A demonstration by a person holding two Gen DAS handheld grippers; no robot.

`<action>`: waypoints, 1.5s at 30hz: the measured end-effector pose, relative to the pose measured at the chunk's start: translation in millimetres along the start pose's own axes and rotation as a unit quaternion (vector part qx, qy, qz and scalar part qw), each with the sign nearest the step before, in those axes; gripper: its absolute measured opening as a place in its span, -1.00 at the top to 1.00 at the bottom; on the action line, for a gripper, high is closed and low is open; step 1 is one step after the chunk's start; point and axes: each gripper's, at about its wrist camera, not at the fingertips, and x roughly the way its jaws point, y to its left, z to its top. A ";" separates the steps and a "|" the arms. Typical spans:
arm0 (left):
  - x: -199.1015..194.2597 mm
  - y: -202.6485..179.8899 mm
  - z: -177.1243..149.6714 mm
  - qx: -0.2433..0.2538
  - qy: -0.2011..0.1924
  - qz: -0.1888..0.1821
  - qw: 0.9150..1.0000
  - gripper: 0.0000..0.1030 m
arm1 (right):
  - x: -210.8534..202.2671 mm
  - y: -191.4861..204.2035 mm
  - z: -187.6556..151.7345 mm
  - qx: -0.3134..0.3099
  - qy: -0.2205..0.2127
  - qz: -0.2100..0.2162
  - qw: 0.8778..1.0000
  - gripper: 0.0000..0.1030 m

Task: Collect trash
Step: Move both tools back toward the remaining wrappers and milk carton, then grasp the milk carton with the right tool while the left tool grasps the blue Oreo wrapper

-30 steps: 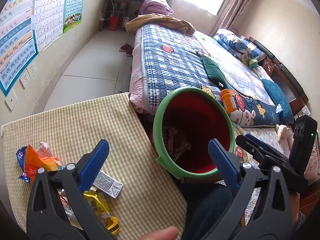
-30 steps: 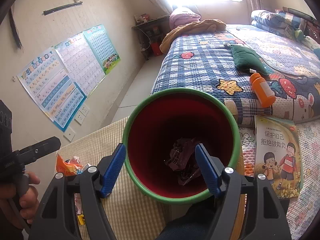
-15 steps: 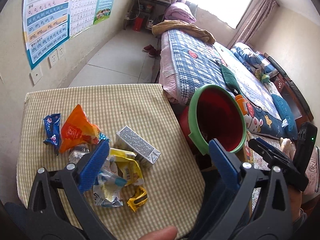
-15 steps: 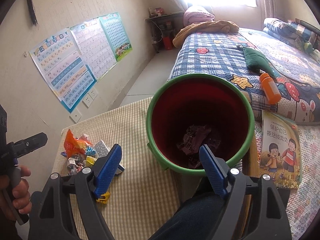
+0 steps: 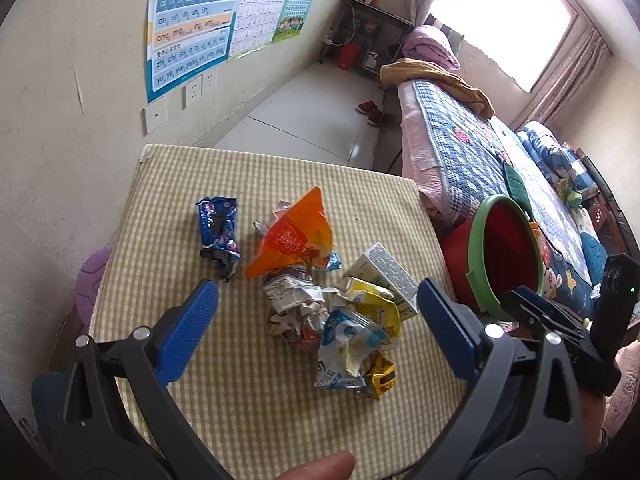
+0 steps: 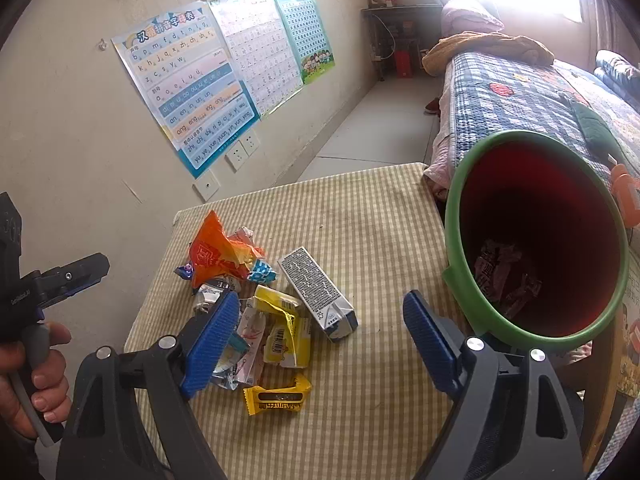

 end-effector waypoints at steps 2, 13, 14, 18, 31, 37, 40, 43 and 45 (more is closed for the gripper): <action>-0.5 14.4 -0.1 -0.014 0.000 0.008 1.000 -0.89 | 8.0 5.2 2.5 -0.005 0.005 0.002 1.000 -0.63; 33.3 70.3 10.6 -0.053 0.032 0.062 0.996 -0.89 | 65.3 9.0 13.1 -0.026 0.046 -0.009 0.999 -0.63; 39.0 73.3 11.6 -0.055 0.038 0.067 0.996 -0.89 | 71.9 7.7 12.4 -0.027 0.052 -0.010 0.998 -0.63; 63.0 85.4 17.6 -0.062 0.059 0.082 0.993 -0.89 | 98.3 1.1 11.0 -0.033 0.076 -0.015 0.996 -0.63; 129.9 98.1 30.8 -0.062 0.106 0.110 0.986 -0.89 | 177.6 -13.2 21.0 -0.068 0.157 0.005 0.985 -0.38; 147.2 106.1 24.2 -0.064 0.121 0.110 0.984 -0.89 | 196.2 -17.2 13.6 -0.076 0.190 0.008 0.979 0.21; 153.1 108.0 23.2 -0.063 0.125 0.110 0.984 -0.89 | 193.9 -22.7 14.1 -0.063 0.186 0.016 0.980 0.23; 157.0 108.3 24.5 -0.061 0.125 0.111 0.984 -0.89 | 187.0 -30.4 18.2 -0.048 0.173 0.013 0.984 0.23; 157.8 110.1 25.1 -0.061 0.121 0.113 0.984 -0.89 | 184.1 -34.4 19.3 -0.044 0.171 0.011 0.984 0.23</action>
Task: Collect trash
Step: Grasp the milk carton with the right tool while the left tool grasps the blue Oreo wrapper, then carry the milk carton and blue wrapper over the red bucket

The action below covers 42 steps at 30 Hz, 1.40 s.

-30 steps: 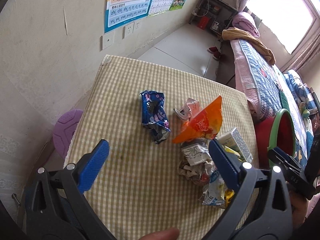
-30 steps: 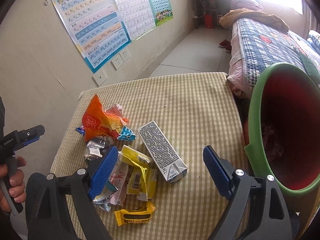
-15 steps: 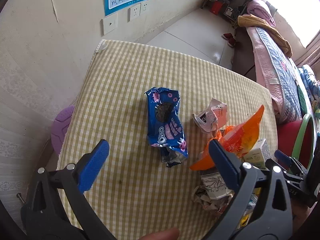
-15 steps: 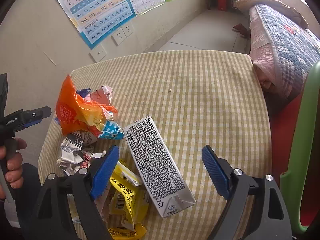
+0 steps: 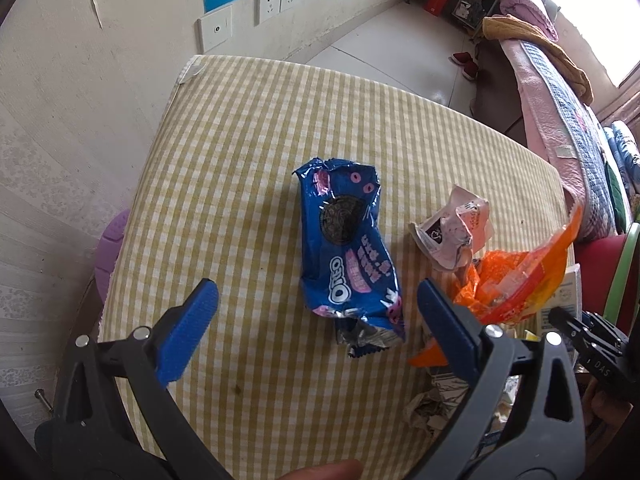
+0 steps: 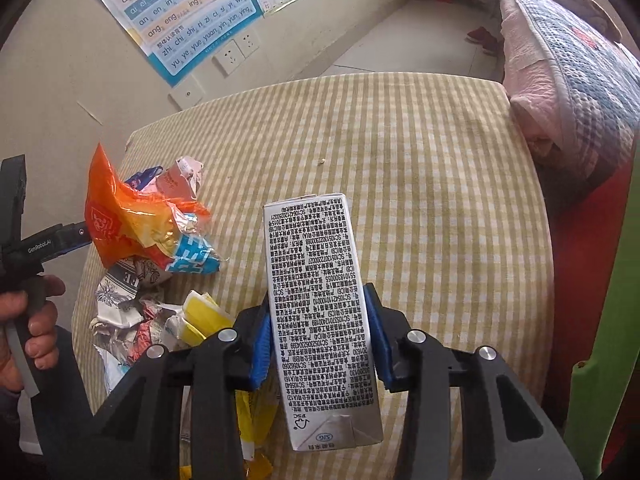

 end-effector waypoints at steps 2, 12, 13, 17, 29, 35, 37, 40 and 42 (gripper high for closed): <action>3.5 1.3 1.8 -0.004 0.001 0.000 1.000 -0.89 | -1.0 -0.8 0.5 -0.001 -0.001 -0.002 1.000 0.23; 22.2 -0.6 6.8 -0.005 0.033 -0.021 0.999 0.25 | -7.6 14.1 6.9 -0.003 -0.010 -0.009 1.000 0.23; 20.0 -0.3 6.7 -0.003 0.031 -0.020 0.999 0.43 | -9.3 15.2 6.1 -0.003 -0.011 -0.008 1.000 0.23; 4.6 0.1 3.6 0.011 0.015 -0.014 1.000 0.76 | -17.7 22.3 5.2 -0.006 -0.019 -0.008 1.000 0.23; -64.9 -2.4 -11.8 0.029 -0.043 -0.017 0.999 0.91 | -69.1 37.4 -10.3 -0.002 -0.070 -0.003 0.998 0.23; -91.3 -16.7 -25.9 0.040 -0.061 -0.037 0.997 0.91 | -97.5 40.9 -23.8 0.009 -0.093 -0.001 0.996 0.23; -101.4 -22.1 -32.9 0.049 -0.070 -0.040 0.996 0.91 | -107.5 40.3 -29.7 0.012 -0.100 -0.003 0.995 0.23; -114.6 -32.7 -40.5 0.057 -0.082 -0.054 0.994 0.91 | -120.1 38.9 -37.3 0.017 -0.111 -0.004 0.994 0.23; -123.0 -41.9 -44.4 0.067 -0.090 -0.058 0.992 0.91 | -127.9 36.6 -41.2 0.022 -0.118 -0.003 0.993 0.23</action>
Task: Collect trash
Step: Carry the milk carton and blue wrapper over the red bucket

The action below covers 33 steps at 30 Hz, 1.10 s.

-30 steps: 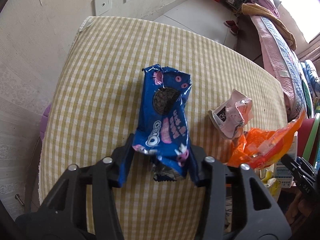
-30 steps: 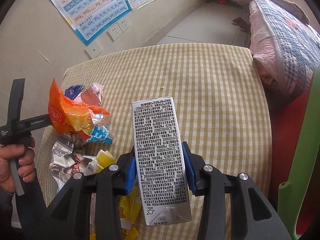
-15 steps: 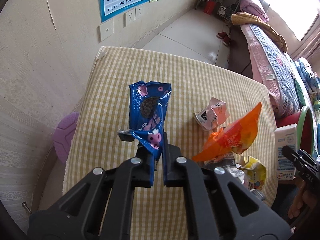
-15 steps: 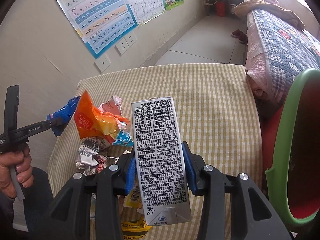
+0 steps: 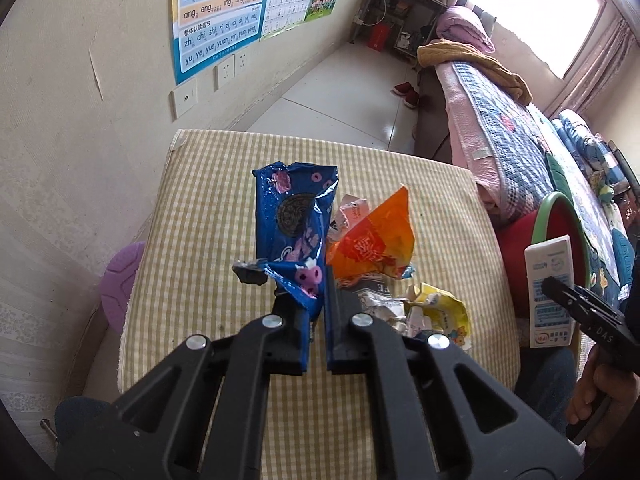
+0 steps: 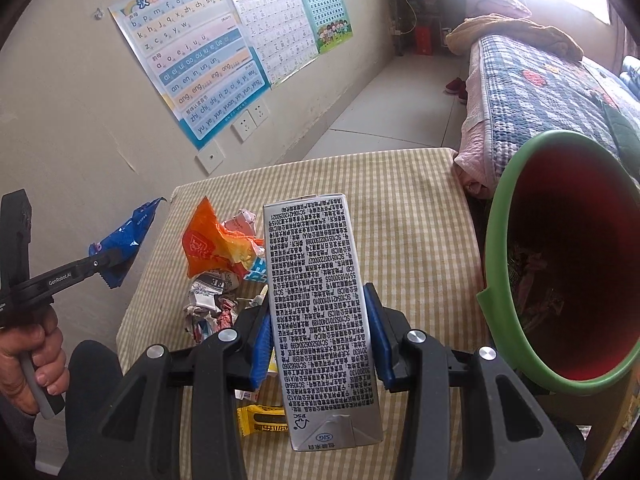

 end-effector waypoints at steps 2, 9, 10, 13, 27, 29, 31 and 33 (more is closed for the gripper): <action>-7.7 -11.0 0.1 0.006 -0.009 -0.007 1.000 0.91 | -8.6 -2.8 -1.7 0.003 -0.008 0.000 1.000 0.23; -22.2 -48.9 0.8 0.036 -0.023 -0.026 0.999 0.91 | -33.0 -19.0 -3.3 0.019 -0.035 -0.002 0.999 0.23; -23.3 -54.5 0.8 0.040 -0.023 -0.028 0.999 0.91 | -35.8 -21.4 -3.0 0.020 -0.038 -0.002 0.999 0.23; -22.6 -72.9 2.0 0.055 -0.023 -0.036 0.998 0.91 | -44.7 -29.5 -1.9 0.026 -0.050 -0.003 0.998 0.23; -5.1 -186.8 10.0 0.139 -0.015 -0.102 0.985 0.91 | -84.7 -97.7 8.0 0.070 -0.095 -0.031 0.993 0.23; -0.3 -205.9 9.3 0.155 -0.012 -0.114 0.981 0.91 | -90.7 -112.2 8.0 0.079 -0.100 -0.038 0.991 0.23; 4.2 -225.2 8.9 0.170 -0.008 -0.126 0.977 0.91 | -96.2 -126.7 7.9 0.089 -0.105 -0.045 0.989 0.23; 9.3 -243.3 8.4 0.182 -0.004 -0.140 0.973 0.91 | -100.1 -140.2 8.2 0.097 -0.108 -0.051 0.988 0.23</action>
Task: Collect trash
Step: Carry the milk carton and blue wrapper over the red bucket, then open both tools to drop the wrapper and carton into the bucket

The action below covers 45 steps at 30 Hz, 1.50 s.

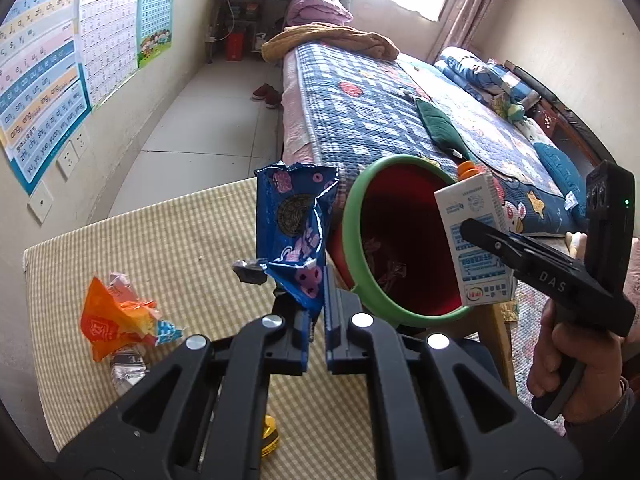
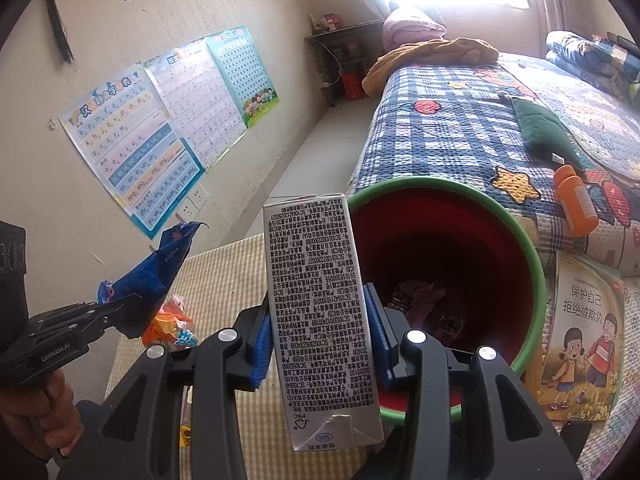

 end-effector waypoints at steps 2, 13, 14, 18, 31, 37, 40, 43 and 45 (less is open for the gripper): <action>9.1 -13.0 6.0 0.009 0.004 -0.013 1.000 0.91 | -1.7 -12.3 2.0 0.008 -0.003 -0.005 1.000 0.23; 57.7 -75.4 28.6 0.052 0.026 -0.061 0.996 0.91 | 4.2 -57.5 10.9 0.032 -0.005 -0.021 0.999 0.23; 61.1 -78.5 30.3 0.055 0.029 -0.063 0.996 0.91 | 5.2 -60.0 11.0 0.034 -0.005 -0.023 0.999 0.23; 74.6 -88.9 36.6 0.064 0.037 -0.072 0.995 0.90 | 8.8 -70.0 11.8 0.041 -0.003 -0.028 0.999 0.23; 97.9 -85.9 42.0 0.049 0.044 -0.072 0.995 -0.02 | 25.1 -87.6 13.2 0.050 0.004 -0.052 0.997 -0.04; 83.1 -55.3 38.0 0.014 0.027 -0.045 0.999 -0.67 | 21.0 -85.3 17.0 0.052 -0.004 -0.057 0.997 -0.43; 70.3 -38.5 33.0 -0.002 0.022 -0.028 0.999 -0.78 | 15.6 -75.4 17.5 0.046 -0.006 -0.056 0.997 -0.58; 53.7 -23.0 26.6 -0.016 0.015 -0.016 1.000 -0.83 | 9.1 -62.4 14.8 0.037 -0.008 -0.056 0.998 -0.69; 41.2 -12.7 20.9 -0.025 0.008 -0.008 1.000 -0.86 | 5.4 -53.2 11.3 0.033 -0.007 -0.055 0.998 -0.72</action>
